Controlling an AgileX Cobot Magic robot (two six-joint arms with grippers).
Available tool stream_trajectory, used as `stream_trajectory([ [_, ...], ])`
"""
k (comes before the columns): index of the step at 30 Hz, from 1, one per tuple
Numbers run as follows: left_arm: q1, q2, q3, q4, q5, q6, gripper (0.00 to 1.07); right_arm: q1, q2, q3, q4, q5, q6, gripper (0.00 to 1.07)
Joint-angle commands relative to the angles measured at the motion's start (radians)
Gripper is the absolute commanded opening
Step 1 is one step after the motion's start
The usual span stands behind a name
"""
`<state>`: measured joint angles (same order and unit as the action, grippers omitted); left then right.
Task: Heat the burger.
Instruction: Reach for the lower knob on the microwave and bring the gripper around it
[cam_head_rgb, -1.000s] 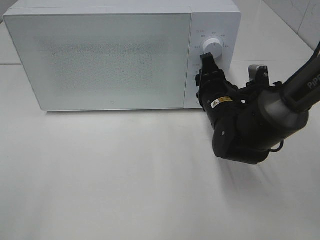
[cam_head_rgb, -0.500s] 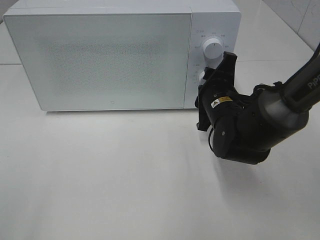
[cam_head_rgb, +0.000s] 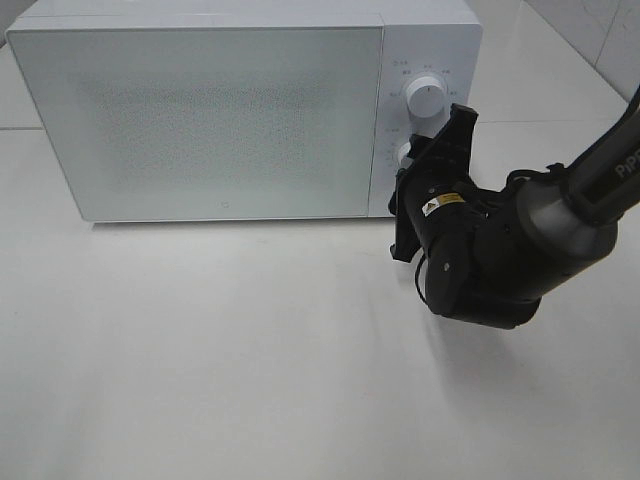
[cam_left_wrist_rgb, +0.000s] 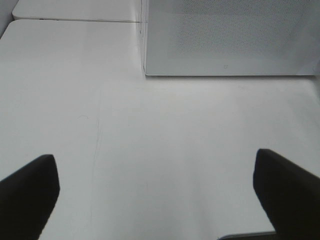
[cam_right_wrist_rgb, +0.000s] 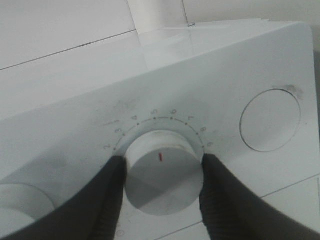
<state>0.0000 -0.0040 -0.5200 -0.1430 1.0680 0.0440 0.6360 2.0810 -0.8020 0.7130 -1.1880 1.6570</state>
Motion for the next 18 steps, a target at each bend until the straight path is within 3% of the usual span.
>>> stream_trajectory([
  [1,0.001,-0.016,0.004,-0.005,0.003,-0.005,0.98,-0.002,-0.011,-0.040,-0.113,-0.029,-0.034,0.03],
  [11,0.001,-0.016,0.004,-0.005,0.003,-0.005,0.98,-0.002,-0.011,-0.039,-0.025,-0.054,-0.092,0.21],
  [13,0.001,-0.016,0.004,-0.005,0.003,-0.005,0.98,-0.002,-0.011,-0.039,-0.005,-0.054,-0.102,0.38],
  [16,0.001,-0.016,0.004,-0.005,0.003,-0.005,0.98,-0.002,-0.011,-0.039,-0.004,-0.054,-0.102,0.43],
  [18,0.001,-0.016,0.004,-0.005,0.003,-0.005,0.98,-0.001,-0.016,-0.038,-0.004,-0.051,-0.103,0.57],
])
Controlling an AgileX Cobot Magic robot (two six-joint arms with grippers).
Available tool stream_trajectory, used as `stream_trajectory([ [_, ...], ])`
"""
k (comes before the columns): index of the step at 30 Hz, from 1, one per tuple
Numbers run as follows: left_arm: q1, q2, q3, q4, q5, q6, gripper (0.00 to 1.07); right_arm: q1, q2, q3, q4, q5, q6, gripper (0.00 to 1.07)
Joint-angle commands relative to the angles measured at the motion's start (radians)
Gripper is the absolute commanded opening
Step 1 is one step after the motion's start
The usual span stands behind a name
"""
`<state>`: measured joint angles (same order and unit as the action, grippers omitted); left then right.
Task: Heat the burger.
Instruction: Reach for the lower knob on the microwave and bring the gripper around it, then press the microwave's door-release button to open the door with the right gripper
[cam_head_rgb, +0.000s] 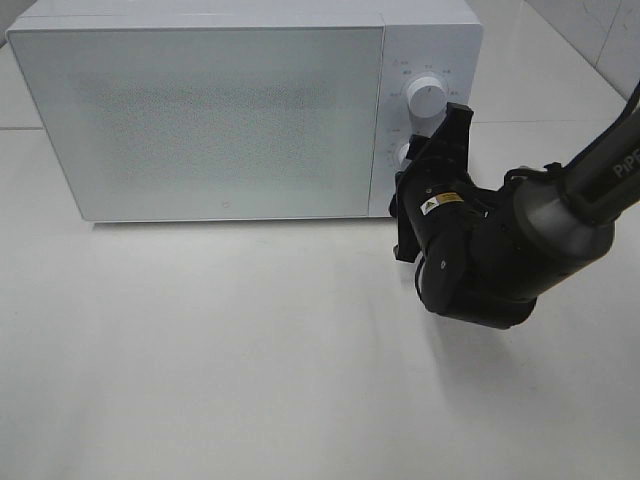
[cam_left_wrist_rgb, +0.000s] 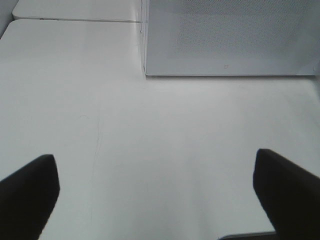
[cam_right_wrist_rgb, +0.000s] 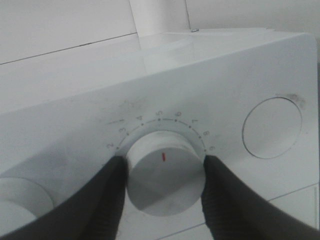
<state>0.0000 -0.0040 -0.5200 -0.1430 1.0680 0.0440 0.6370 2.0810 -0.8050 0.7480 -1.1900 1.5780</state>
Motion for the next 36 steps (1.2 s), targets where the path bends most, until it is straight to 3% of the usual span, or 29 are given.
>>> stream_trajectory([
  [1,0.001,-0.016,0.004,-0.005,0.003,-0.005,0.98,-0.002,-0.016,-0.035,-0.039,-0.049,-0.024,0.57],
  [3,0.001,-0.016,0.004,-0.005,0.003,-0.005,0.98,-0.001,-0.046,-0.007,-0.036,-0.042,-0.082,0.73],
  [7,0.001,-0.016,0.004,-0.005,0.003,-0.005,0.98,-0.001,-0.077,0.024,-0.041,-0.037,-0.142,0.77],
  [19,0.001,-0.016,0.004,-0.005,0.003,-0.005,0.98,-0.002,-0.202,0.151,-0.073,0.150,-0.375,0.75],
  [30,0.001,-0.016,0.004,-0.005,0.003,-0.005,0.98,-0.003,-0.382,0.184,-0.096,0.534,-1.027,0.75],
  [36,0.001,-0.016,0.004,-0.005,0.003,-0.005,0.98,-0.062,-0.448,0.182,-0.097,0.773,-1.364,0.75],
])
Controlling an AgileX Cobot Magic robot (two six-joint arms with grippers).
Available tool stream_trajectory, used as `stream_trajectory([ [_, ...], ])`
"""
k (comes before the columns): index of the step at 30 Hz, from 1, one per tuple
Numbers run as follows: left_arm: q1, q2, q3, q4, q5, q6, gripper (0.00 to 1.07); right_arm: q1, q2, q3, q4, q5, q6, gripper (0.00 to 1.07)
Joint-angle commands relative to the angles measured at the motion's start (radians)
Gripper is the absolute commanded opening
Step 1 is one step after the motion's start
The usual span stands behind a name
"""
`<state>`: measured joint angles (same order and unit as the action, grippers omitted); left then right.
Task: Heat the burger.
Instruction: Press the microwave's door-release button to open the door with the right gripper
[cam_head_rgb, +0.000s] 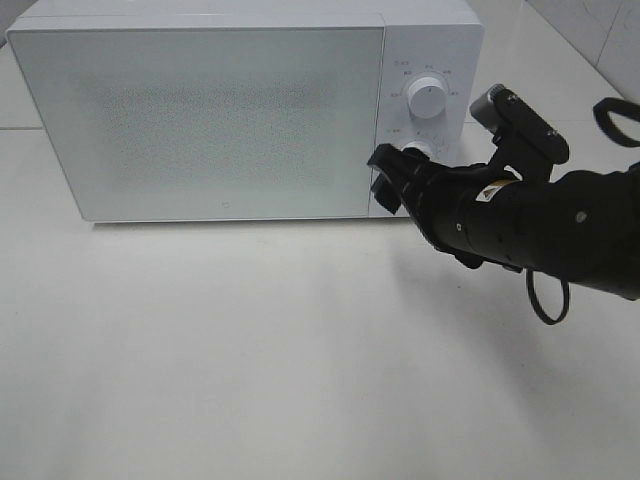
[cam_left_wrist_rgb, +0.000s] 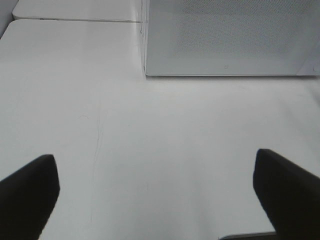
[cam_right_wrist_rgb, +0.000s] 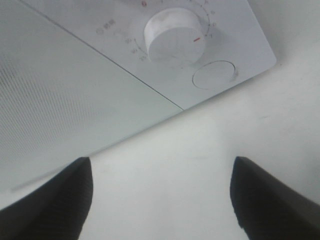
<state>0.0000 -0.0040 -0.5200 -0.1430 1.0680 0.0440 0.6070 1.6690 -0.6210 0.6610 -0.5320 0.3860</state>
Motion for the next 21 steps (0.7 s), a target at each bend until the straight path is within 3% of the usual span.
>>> stream_trajectory([
  [1,0.001,-0.016,0.004,-0.005,0.003,-0.005,0.98,-0.055,-0.061,-0.002,-0.010,0.194,-0.263,0.75],
  [11,0.001,-0.016,0.004,-0.005,0.003,-0.005,0.98,-0.145,-0.150,-0.002,-0.044,0.526,-0.541,0.75],
  [17,0.001,-0.016,0.004,-0.005,0.003,-0.005,0.98,-0.187,-0.215,-0.002,-0.249,0.728,-0.523,0.75],
  [21,0.001,-0.016,0.004,-0.005,0.003,-0.005,0.98,-0.188,-0.273,-0.002,-0.313,0.783,-0.494,0.75],
])
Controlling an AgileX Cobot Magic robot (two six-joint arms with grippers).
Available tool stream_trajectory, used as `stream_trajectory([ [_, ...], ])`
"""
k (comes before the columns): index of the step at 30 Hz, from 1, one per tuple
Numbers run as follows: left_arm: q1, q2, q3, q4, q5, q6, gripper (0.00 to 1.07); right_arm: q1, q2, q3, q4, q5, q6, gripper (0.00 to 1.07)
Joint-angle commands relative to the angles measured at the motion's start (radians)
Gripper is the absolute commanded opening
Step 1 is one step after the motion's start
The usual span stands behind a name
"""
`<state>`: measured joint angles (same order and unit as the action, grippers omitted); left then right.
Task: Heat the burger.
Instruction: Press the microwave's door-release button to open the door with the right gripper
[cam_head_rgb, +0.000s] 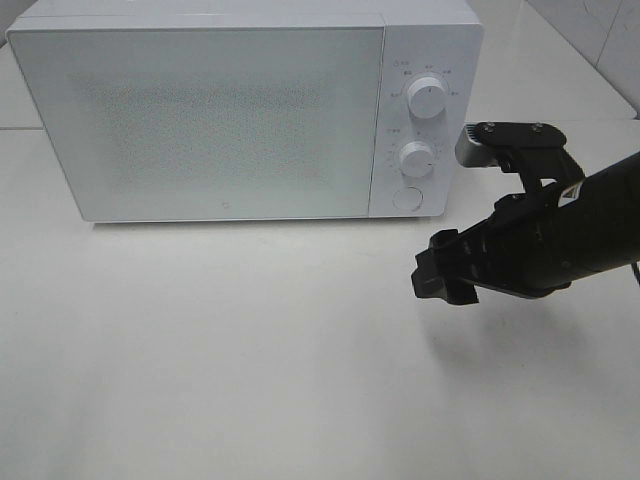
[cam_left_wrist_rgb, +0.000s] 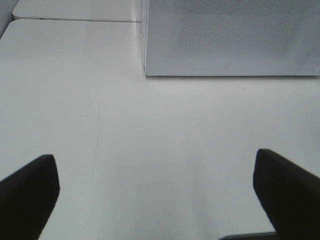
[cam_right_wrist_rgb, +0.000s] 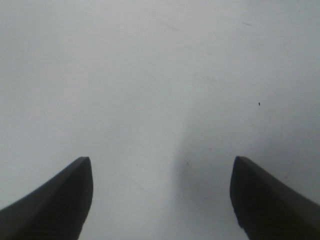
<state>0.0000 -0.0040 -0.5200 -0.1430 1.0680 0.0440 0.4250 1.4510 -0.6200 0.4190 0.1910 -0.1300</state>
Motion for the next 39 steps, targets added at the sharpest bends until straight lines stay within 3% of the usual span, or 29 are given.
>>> stream_trajectory([
  [1,0.001,-0.016,0.004,-0.005,0.003,-0.005,0.98,-0.006,-0.099,-0.003,-0.113,0.099,0.042,0.75],
  [9,0.001,-0.016,0.004,-0.005,0.003,-0.005,0.98,-0.006,-0.310,-0.003,-0.214,0.269,0.062,0.75],
  [24,0.001,-0.016,0.004,-0.005,0.003,-0.005,0.98,-0.006,-0.704,-0.002,-0.237,0.579,0.106,0.75],
  [27,0.001,-0.016,0.004,-0.005,0.003,-0.005,0.98,-0.037,-0.798,-0.002,-0.260,0.642,0.120,0.75],
  [29,0.001,-0.016,0.004,-0.005,0.003,-0.005,0.98,-0.137,-0.905,-0.002,-0.267,0.724,0.118,0.75],
  [32,0.001,-0.016,0.004,-0.005,0.003,-0.005,0.98,-0.162,-0.933,-0.002,-0.268,0.738,0.115,0.75],
  [34,0.001,-0.016,0.004,-0.005,0.003,-0.005,0.98,-0.223,-1.036,0.004,-0.270,0.769,0.113,0.75],
  [39,0.001,-0.016,0.004,-0.005,0.003,-0.005,0.98,-0.259,-1.170,0.054,-0.302,0.789,0.130,0.75],
])
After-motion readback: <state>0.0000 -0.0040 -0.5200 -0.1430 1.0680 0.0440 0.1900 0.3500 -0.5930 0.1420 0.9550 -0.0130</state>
